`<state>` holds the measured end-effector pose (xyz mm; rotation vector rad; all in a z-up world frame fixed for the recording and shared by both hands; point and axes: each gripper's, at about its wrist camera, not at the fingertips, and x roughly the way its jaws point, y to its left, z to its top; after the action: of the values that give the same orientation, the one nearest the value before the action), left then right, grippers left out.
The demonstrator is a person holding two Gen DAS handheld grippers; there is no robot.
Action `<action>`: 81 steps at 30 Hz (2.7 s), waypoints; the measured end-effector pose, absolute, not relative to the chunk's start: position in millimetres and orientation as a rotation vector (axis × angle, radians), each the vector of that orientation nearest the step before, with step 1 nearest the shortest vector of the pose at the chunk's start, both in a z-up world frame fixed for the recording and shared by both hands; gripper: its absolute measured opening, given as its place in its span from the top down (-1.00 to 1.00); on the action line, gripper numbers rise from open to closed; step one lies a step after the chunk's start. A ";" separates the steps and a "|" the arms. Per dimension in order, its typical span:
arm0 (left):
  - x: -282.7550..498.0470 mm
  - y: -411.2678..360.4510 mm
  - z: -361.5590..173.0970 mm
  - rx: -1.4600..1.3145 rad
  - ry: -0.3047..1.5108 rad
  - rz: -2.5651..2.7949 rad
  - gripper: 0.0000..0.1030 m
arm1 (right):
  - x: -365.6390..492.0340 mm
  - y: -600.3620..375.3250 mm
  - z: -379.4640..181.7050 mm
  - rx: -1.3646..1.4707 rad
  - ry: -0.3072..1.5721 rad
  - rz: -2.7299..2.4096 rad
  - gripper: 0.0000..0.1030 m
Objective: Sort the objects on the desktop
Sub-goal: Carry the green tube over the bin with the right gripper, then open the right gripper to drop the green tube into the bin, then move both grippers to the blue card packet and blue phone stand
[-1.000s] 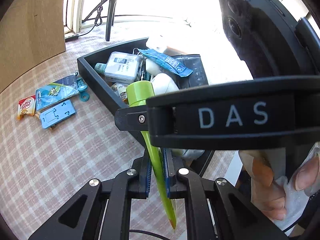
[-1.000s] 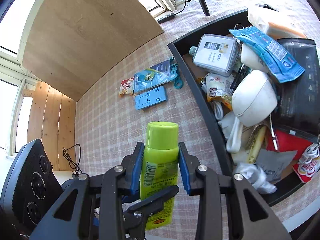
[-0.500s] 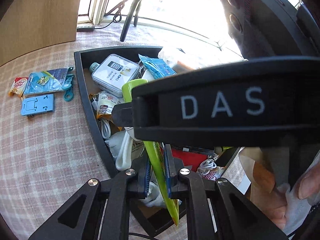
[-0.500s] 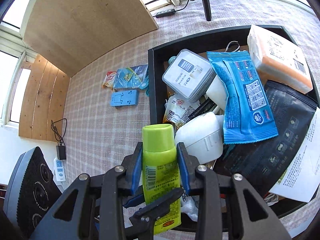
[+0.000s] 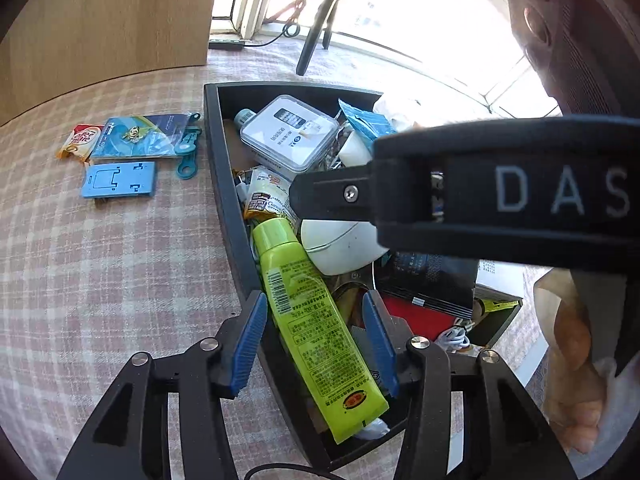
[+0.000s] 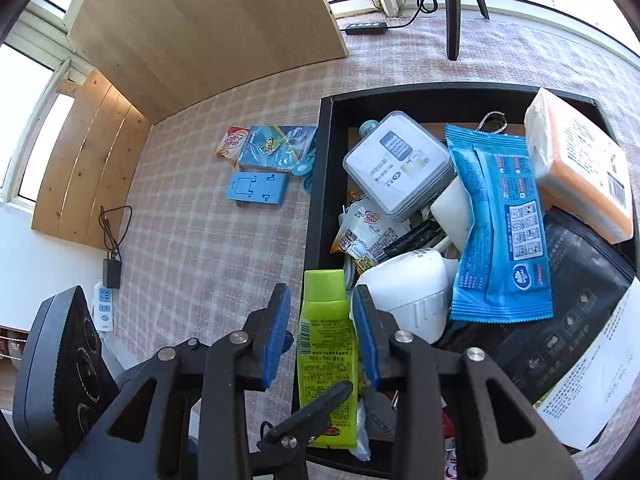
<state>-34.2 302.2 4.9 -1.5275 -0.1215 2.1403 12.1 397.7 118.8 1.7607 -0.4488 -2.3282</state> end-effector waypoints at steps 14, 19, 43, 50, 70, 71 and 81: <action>-74.8 272.8 8.7 -1.478 -0.001 2.182 0.10 | 16.8 399.9 144.5 1.696 -0.366 -2.481 0.36; -42.7 196.3 50.2 -1.486 -0.009 2.255 0.10 | 9.2 385.7 158.9 1.646 -0.271 -2.543 0.36; -68.2 116.9 3.5 -1.694 -0.224 2.137 0.20 | -155.1 315.5 93.6 1.807 -0.236 -2.312 0.36; -76.9 103.7 -6.2 -1.717 -0.241 2.165 0.31 | -212.3 307.8 40.8 1.936 -0.217 -2.271 0.55; -37.4 46.2 -11.4 -1.702 -0.272 2.163 0.31 | -108.7 241.9 5.9 2.035 -0.433 -1.973 0.62; -33.5 37.4 -9.1 -1.702 -0.274 2.176 0.31 | -101.2 232.3 4.5 2.014 -0.484 -1.920 0.62; -23.6 -12.3 -4.8 -1.768 -0.364 2.252 0.18 | -98.6 212.8 42.1 1.867 -0.098 -2.116 0.53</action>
<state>-23.6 -12.3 -4.8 -1.7685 -0.3640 2.2517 -98.6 212.8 42.1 1.8668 -0.0978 -2.1163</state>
